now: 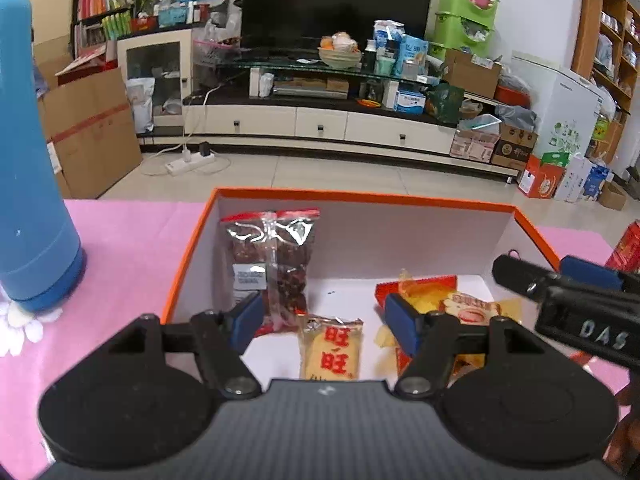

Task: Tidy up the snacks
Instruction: 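Release the yellow bread packet into the box with the right tool while the left releases the Wangwang cake, then grasp the yellow striped snack bag with the right tool while the left grasps the blue wafer packet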

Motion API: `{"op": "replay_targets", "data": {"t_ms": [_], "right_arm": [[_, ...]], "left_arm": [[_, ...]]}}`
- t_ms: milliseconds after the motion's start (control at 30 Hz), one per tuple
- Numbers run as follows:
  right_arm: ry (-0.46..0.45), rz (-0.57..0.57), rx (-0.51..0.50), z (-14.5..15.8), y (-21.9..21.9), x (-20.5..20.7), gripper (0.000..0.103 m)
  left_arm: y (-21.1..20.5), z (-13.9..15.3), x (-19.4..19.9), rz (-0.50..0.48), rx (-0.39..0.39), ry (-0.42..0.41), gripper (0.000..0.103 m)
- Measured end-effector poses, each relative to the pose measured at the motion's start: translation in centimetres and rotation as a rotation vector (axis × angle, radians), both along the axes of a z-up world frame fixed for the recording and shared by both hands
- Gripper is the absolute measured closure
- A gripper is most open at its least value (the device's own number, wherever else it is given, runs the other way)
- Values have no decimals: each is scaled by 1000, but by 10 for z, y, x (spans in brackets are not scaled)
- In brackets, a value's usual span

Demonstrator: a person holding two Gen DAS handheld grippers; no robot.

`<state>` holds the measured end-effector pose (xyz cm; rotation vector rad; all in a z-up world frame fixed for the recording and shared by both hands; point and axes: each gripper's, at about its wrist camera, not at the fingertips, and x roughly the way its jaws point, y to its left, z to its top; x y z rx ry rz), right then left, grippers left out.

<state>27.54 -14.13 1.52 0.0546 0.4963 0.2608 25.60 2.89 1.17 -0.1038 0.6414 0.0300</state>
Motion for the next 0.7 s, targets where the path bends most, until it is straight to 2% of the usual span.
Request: {"op": "replay_targets", "data": {"t_ms": [200, 300, 367, 400, 500, 567, 633, 700], "right_arm": [[-37, -17, -28, 20, -19, -35, 23], [-53, -13, -53, 27, -35, -74, 20], [-63, -25, -85, 23, -49, -113, 13], [-63, -41, -95, 17, -56, -130, 12], [21, -78, -87, -6, -79, -177, 12], [96, -72, -35, -17, -94, -198, 12], [122, -77, -6, -21, -103, -216, 12], [110, -88, -23, -21, -105, -230, 12]], "left_arm": [[-7, 16, -41, -42, 27, -8, 34], [-10, 18, -85, -88, 78, -14, 30], [-6, 11, -123, -88, 99, -14, 22], [-5, 5, -141, -85, 101, -8, 14], [-1, -13, -190, -77, 104, 33, 13], [-1, -23, -219, -80, 82, 61, 13], [-3, -33, -247, -82, 60, 80, 13], [-6, -42, -270, -84, 32, 93, 13]]}}
